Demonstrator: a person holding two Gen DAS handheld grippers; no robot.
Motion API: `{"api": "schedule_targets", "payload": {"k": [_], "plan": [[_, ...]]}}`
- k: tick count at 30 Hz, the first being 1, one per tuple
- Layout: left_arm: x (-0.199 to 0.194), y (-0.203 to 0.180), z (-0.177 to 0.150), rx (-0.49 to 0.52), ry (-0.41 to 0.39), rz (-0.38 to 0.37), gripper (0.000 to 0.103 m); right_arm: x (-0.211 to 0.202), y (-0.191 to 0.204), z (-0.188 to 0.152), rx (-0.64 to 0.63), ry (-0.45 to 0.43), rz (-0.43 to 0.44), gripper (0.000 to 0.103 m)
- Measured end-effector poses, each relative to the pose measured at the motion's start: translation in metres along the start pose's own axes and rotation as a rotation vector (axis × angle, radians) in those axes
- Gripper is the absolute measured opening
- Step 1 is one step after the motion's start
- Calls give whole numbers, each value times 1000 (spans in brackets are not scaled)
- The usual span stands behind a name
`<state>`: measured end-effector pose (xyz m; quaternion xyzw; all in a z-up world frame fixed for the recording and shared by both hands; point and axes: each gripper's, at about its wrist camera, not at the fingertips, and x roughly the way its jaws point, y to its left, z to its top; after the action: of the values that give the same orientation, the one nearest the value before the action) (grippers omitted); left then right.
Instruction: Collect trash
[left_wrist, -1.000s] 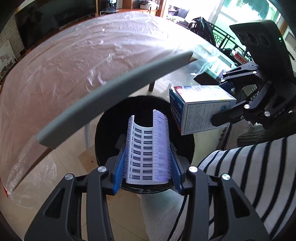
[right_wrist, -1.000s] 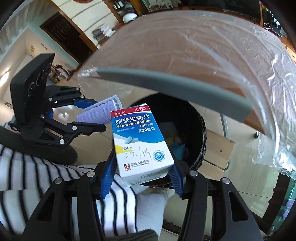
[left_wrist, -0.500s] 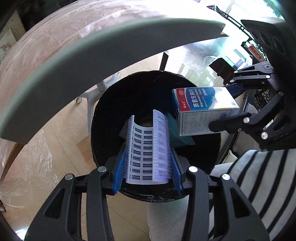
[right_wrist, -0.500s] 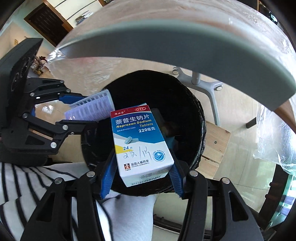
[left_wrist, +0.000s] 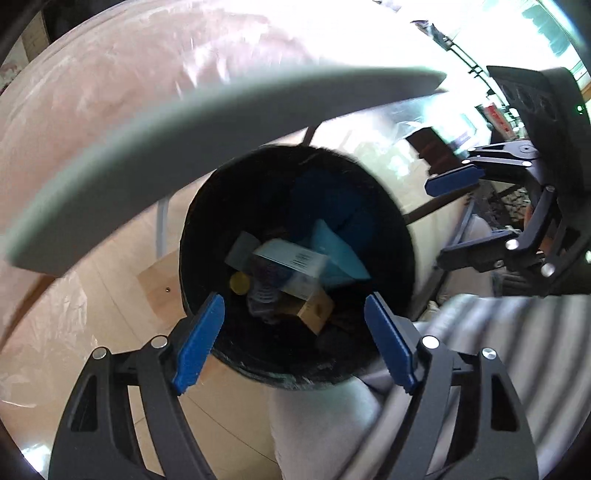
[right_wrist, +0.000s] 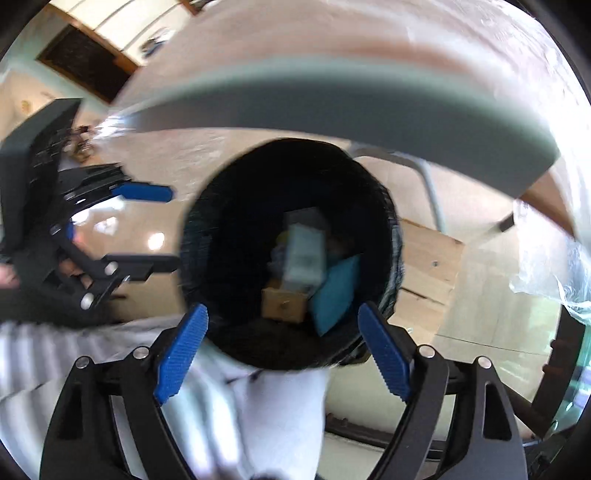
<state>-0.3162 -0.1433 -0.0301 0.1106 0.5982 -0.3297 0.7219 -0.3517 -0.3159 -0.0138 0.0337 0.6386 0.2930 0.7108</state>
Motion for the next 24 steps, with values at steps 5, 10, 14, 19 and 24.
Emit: {"api": "schedule_targets", "payload": {"k": [5, 10, 14, 19, 24], "plan": [[-83, 17, 24, -9, -209, -87, 99, -96, 6, 24, -83, -249, 84, 99], [-138, 92, 74, -208, -499, 151, 101, -152, -61, 98, 144, -517, -211, 99], [-129, 160, 114, -342, -517, 310, 101, -148, -119, 154, 184, -589, -467, 99], [-99, 232, 163, -413, -448, 408, 101, -128, -185, 209, 282, -523, -486, 99], [-73, 287, 178, -534, -426, 390, 101, -115, -217, 240, 330, -525, -479, 99]]}}
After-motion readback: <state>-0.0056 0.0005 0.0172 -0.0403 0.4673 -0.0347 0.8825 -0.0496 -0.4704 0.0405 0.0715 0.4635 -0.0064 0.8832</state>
